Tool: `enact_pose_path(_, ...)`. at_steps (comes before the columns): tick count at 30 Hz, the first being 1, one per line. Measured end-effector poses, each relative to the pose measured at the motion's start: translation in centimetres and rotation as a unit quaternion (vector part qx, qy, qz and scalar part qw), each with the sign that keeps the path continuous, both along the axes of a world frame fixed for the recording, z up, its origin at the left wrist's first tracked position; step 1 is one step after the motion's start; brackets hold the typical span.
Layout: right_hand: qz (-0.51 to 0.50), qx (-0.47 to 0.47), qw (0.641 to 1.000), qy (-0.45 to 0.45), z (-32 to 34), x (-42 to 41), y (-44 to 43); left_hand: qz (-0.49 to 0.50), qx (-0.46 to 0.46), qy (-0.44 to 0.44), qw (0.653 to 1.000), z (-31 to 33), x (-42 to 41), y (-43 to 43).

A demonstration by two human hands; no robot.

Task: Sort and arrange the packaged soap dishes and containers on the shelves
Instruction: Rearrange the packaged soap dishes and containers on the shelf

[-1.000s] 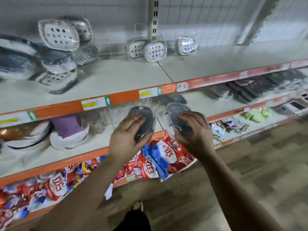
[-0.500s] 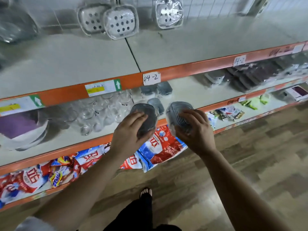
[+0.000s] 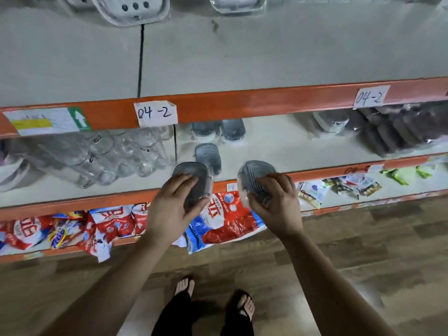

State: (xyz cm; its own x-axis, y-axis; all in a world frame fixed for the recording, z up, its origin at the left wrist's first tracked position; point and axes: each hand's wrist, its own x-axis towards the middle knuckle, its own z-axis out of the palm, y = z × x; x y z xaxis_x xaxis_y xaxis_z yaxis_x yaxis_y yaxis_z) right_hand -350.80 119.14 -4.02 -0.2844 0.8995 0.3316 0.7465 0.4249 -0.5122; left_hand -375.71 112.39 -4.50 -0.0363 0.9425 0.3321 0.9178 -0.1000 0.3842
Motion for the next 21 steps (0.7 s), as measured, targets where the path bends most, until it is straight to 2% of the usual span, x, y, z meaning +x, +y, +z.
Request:
enact_pose_path(4, 0.051, 0.002, 0.999, -0.011, -3.2, 1.0, 4.1, 0.057, 0.012, -0.020, 0.998, -2.7, 2.8, 1.6)
enact_pose_path(11, 0.130, -0.004, 0.989, -0.071, -8.5, -1.5, 11.7, 0.139, -0.019, -0.086, 0.986, -6.4, 5.1, 5.8)
enact_pose_path(21, 0.180, -0.020, 0.975, -0.126, -11.4, -3.8, 15.6, 0.158, -0.018, -0.102, 0.982, -8.8, 4.6, 8.7)
